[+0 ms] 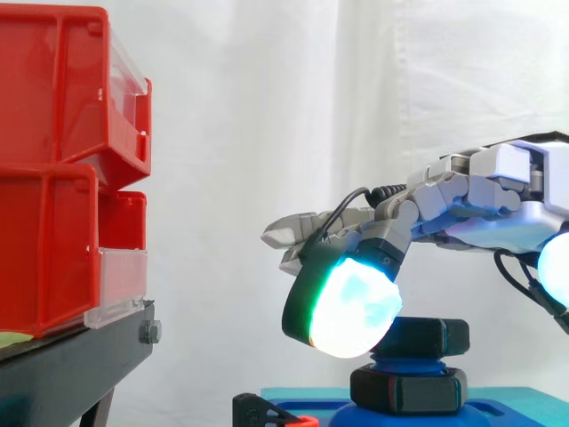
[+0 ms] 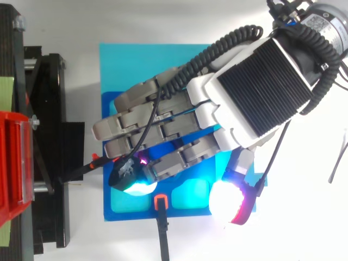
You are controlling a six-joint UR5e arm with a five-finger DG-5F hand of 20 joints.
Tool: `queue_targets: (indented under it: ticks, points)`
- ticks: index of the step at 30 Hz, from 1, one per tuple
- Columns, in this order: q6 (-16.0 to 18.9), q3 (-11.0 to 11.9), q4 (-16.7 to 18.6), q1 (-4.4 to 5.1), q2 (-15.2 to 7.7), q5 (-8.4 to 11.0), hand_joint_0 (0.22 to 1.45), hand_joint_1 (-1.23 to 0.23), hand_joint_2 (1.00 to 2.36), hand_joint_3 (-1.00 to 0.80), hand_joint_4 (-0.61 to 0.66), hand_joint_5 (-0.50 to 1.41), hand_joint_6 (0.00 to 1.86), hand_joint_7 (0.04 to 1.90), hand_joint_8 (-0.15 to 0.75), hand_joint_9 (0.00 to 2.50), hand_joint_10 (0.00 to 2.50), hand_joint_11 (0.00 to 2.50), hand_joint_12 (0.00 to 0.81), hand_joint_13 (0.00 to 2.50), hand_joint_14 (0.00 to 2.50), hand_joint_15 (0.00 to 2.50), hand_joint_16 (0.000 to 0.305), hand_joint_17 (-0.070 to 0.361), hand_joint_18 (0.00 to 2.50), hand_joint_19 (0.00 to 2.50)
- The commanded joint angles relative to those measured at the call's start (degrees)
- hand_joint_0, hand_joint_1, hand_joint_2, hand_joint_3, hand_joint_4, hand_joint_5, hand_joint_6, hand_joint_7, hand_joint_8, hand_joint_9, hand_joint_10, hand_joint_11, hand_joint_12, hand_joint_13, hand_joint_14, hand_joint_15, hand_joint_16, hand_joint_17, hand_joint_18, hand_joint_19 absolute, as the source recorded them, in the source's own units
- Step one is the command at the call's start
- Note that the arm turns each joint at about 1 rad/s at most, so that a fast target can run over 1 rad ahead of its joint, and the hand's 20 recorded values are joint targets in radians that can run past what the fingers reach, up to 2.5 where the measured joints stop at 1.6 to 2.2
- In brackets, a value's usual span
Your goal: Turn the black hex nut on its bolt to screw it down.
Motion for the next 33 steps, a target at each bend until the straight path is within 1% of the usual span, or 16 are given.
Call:
queue_targets:
  ticks: [1,2,4,5,7,11,13,15,18,23,24,25,27,28,33]
  points:
    - [0.09,0.0,-0.21,0.77,0.01,1.47,0.5,-0.26,1.0,-0.5,0.35,-0.12,0.75,0.7,0.328,0.41,0.0,0.1,0.354,0.27,0.0,0.06,0.057,0.127,0.3,0.49]
    - [0.09,0.0,-0.21,0.95,0.01,1.82,0.5,-0.26,1.0,-0.5,0.35,-0.12,0.75,0.71,0.328,0.41,0.0,0.1,0.354,0.27,0.0,0.06,0.057,0.127,0.31,0.5]
    - [0.27,0.0,0.05,1.65,0.01,2.61,0.5,-0.26,1.0,-0.5,0.34,-0.11,0.7,0.78,0.326,0.41,0.0,0.1,0.353,0.27,0.0,0.06,0.056,0.127,0.31,0.49]
    - [0.27,0.0,0.05,1.65,0.01,2.61,0.5,-0.26,1.0,-0.5,0.34,-0.11,0.69,0.8,0.327,0.42,0.0,0.1,0.353,0.27,0.0,0.06,0.057,0.127,0.31,0.5]
    - [0.62,0.26,0.93,2.09,-0.08,2.7,0.5,-0.26,1.0,-0.5,0.35,-0.11,0.64,0.88,0.326,0.42,0.0,0.1,0.353,0.27,0.0,0.06,0.056,0.127,0.31,0.49]
    - [0.62,0.17,2.25,2.18,-0.08,2.7,0.5,-0.26,1.0,-0.5,0.36,-0.11,0.59,0.97,0.326,0.42,0.0,0.09,0.353,0.28,0.0,0.06,0.057,0.128,0.31,0.5]
    - [0.62,0.17,2.34,2.18,-0.08,2.53,0.5,-0.26,1.0,-0.5,0.36,-0.1,0.56,1.02,0.326,0.42,0.0,0.1,0.355,0.28,0.0,0.06,0.057,0.128,0.32,0.49]
    - [0.62,0.26,2.34,1.92,-0.08,2.44,0.5,-0.26,1.0,-0.5,0.36,-0.1,0.55,1.05,0.327,0.42,0.0,0.1,0.355,0.28,0.0,0.06,0.057,0.128,0.32,0.49]
    - [0.62,0.26,2.34,1.74,-0.08,2.35,0.5,-0.26,1.0,-0.5,0.36,-0.1,0.53,1.08,0.326,0.42,0.0,0.09,0.354,0.28,0.0,0.06,0.057,0.128,0.32,0.5]
    - [0.62,0.26,2.78,1.74,-0.08,2.61,0.5,-0.26,1.0,-0.5,0.35,-0.1,0.51,1.1,0.326,0.42,0.0,0.1,0.355,0.28,0.0,0.07,0.057,0.127,0.32,0.5]
    - [0.62,0.26,2.86,1.83,-0.43,2.61,0.5,-0.26,1.0,-0.5,0.35,-0.1,0.5,1.11,0.326,0.42,0.0,0.1,0.355,0.28,0.0,0.07,0.057,0.127,0.32,0.5]
    - [0.62,0.35,3.04,1.92,-1.4,2.53,0.5,-0.26,1.0,-0.5,0.35,-0.1,0.5,1.11,0.326,0.42,0.0,0.1,0.355,0.28,0.0,0.07,0.057,0.127,0.32,0.5]
    - [0.62,0.44,3.48,2.0,-1.66,2.61,0.5,-0.26,1.0,-0.5,0.35,-0.1,0.5,1.09,0.325,0.42,0.0,0.1,0.355,0.28,0.0,0.06,0.057,0.127,0.32,0.5]
    - [0.71,0.44,4.09,2.18,-2.45,2.61,0.5,-0.26,1.0,-0.5,0.35,-0.1,0.5,1.09,0.325,0.42,0.0,0.1,0.355,0.28,0.0,0.07,0.056,0.127,0.32,0.5]
    - [1.23,0.61,5.59,2.62,-2.36,2.7,0.5,-0.26,1.0,-0.5,0.34,-0.11,0.5,1.07,0.326,0.42,0.0,0.1,0.354,0.28,0.0,0.06,0.056,0.127,0.32,0.5]
